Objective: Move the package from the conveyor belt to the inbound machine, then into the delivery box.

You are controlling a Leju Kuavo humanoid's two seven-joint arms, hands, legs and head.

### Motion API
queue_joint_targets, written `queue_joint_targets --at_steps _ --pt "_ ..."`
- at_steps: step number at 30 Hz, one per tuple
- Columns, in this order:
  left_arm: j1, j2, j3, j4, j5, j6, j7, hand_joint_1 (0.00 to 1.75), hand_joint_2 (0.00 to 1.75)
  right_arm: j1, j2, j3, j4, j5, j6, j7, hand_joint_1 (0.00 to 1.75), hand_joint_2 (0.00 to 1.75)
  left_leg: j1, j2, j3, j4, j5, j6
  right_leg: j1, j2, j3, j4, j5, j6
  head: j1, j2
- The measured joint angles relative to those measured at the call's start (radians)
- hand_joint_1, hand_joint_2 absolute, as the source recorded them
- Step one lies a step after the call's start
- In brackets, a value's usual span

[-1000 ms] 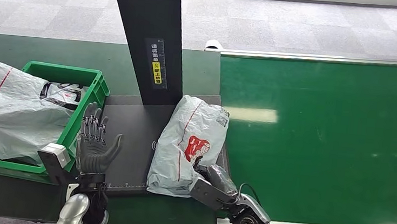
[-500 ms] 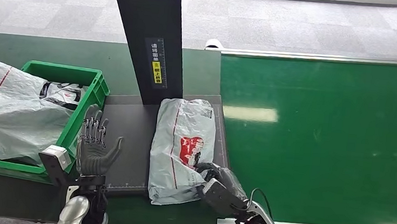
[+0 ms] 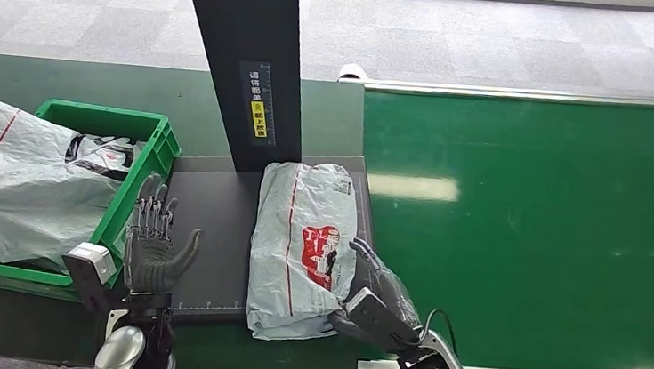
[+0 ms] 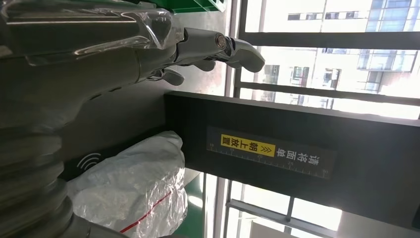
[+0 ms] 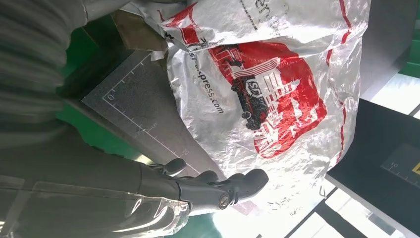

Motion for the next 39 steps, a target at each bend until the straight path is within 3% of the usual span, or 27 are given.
queue_joint_targets --at_steps 10,13,19,22,31,39 --pt "0.004 -0.001 0.002 -0.005 -0.006 -0.003 0.001 0.00 1.75 0.010 0.003 -0.013 -0.016 -0.010 -0.011 0.003 0.00 1.75 0.000 0.000 0.000 0.000 0.000 0.000 0.000 0.000 0.000 0.000 0.000 0.000 0.000 0.000" --pt "0.004 -0.003 0.002 -0.006 -0.010 -0.006 0.001 0.00 1.75 0.018 0.009 -0.030 -0.029 -0.106 0.038 -0.027 0.00 1.75 0.000 0.000 0.000 0.000 0.000 0.000 0.000 0.000 0.000 0.000 0.000 0.000 0.000 0.000" --pt "0.004 -0.005 -0.002 -0.006 -0.030 -0.016 0.002 0.00 1.75 0.046 0.021 -0.106 -0.099 -0.430 0.238 -0.082 0.00 1.75 0.000 0.000 0.000 0.000 0.000 0.000 0.000 0.000 -0.001 0.000 0.000 0.000 0.000 0.000" --pt "0.004 -0.005 -0.004 -0.006 -0.035 -0.020 0.003 0.00 1.75 0.054 0.022 -0.134 -0.121 -0.461 0.258 -0.082 0.00 1.75 0.000 0.000 0.000 0.000 0.000 0.000 0.000 0.000 -0.001 0.000 0.000 0.000 0.000 0.000" --pt "0.002 -0.001 -0.024 0.000 -0.110 -0.013 0.034 0.00 1.75 0.073 0.027 -0.206 -0.166 -0.496 0.216 -0.073 0.00 1.75 0.000 0.000 0.000 0.000 0.000 0.000 0.000 0.000 -0.001 0.000 0.000 0.000 0.000 0.000" --pt "-0.020 0.008 -0.055 0.052 -0.267 0.012 0.143 0.00 1.75 0.081 0.049 -0.272 -0.191 -0.483 0.105 -0.034 0.00 1.75 0.000 0.000 -0.001 0.000 0.000 0.000 0.000 0.000 -0.001 0.000 0.000 0.000 0.000 0.000"
